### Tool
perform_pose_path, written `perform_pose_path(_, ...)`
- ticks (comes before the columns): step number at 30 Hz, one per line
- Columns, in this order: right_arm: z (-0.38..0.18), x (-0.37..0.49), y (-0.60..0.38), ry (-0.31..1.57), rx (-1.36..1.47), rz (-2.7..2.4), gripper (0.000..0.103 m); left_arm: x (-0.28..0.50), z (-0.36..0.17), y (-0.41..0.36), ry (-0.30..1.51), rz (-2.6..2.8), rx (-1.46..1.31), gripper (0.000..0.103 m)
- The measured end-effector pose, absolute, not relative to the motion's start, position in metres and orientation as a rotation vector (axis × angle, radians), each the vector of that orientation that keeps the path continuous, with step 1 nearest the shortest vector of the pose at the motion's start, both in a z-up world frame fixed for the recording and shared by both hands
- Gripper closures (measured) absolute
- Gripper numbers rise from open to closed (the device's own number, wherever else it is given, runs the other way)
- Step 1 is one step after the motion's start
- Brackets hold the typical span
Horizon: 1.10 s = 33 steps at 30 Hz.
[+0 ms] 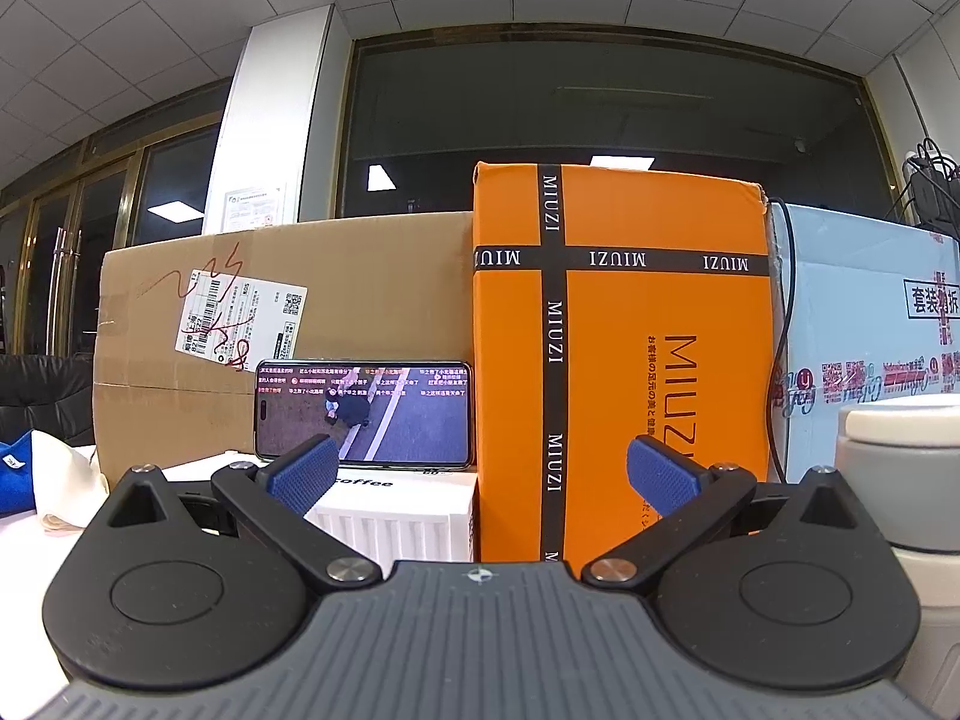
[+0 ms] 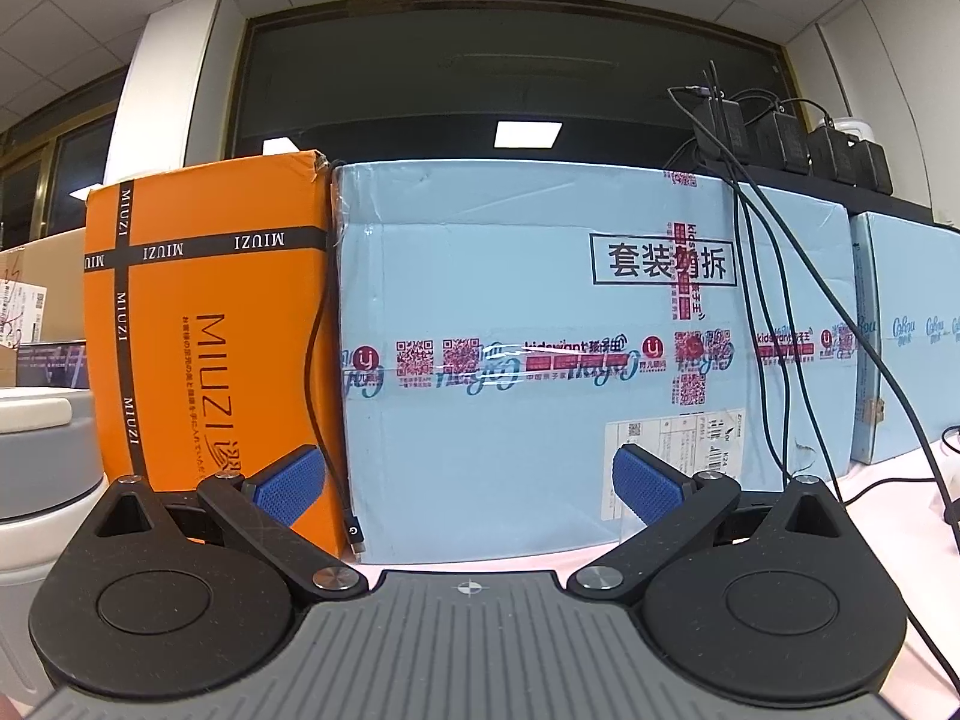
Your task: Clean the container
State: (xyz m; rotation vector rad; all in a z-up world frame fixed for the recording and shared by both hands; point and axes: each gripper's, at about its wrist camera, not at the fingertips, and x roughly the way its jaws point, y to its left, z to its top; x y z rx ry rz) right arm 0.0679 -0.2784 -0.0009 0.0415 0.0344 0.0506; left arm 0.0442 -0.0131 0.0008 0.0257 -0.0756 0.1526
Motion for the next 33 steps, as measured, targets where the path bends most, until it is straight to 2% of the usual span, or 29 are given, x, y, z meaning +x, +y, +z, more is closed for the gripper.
perform_pose_path(33, -0.0008, 0.0677, -0.2783, 0.041, 0.041, 0.067, 0.000, 0.0454, 0.0008, -0.0130, -0.071, 0.150, 0.022, 0.000)
